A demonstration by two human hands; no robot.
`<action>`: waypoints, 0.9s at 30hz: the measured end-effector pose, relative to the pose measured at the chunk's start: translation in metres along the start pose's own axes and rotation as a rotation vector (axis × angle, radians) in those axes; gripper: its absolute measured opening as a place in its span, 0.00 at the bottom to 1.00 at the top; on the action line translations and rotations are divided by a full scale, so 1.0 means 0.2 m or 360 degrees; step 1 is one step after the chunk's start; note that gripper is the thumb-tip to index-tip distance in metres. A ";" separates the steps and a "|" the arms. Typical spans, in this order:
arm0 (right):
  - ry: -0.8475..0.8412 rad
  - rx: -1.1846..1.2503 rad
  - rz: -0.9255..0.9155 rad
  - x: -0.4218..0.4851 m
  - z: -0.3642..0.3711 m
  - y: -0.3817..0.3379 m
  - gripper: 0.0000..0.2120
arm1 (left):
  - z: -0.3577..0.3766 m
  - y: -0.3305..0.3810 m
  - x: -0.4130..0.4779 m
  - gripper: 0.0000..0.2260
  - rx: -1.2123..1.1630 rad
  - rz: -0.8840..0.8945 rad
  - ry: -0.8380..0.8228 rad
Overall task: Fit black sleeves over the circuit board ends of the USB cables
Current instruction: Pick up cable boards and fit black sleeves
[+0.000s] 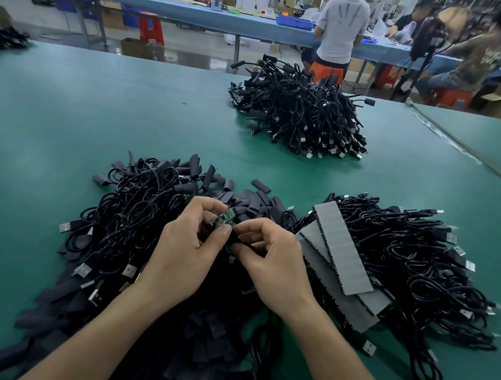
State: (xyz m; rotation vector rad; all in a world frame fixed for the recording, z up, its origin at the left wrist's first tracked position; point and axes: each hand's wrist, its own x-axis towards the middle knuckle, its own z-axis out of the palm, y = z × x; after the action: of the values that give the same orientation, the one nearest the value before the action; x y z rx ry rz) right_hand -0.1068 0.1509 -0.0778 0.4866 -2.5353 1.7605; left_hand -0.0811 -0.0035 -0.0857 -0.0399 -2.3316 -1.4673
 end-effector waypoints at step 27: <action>-0.0428 -0.1119 -0.0076 -0.01 -0.01 0.01 0.35 | 0.01 -0.04 0.01 0.12 -0.0123 0.0035 0.0075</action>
State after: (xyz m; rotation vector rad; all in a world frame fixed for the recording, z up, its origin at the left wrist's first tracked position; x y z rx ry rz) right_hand -0.1049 0.1538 -0.0797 0.7533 -3.0317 0.7200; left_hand -0.0850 -0.0052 -0.0932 -0.0506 -2.2297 -1.5305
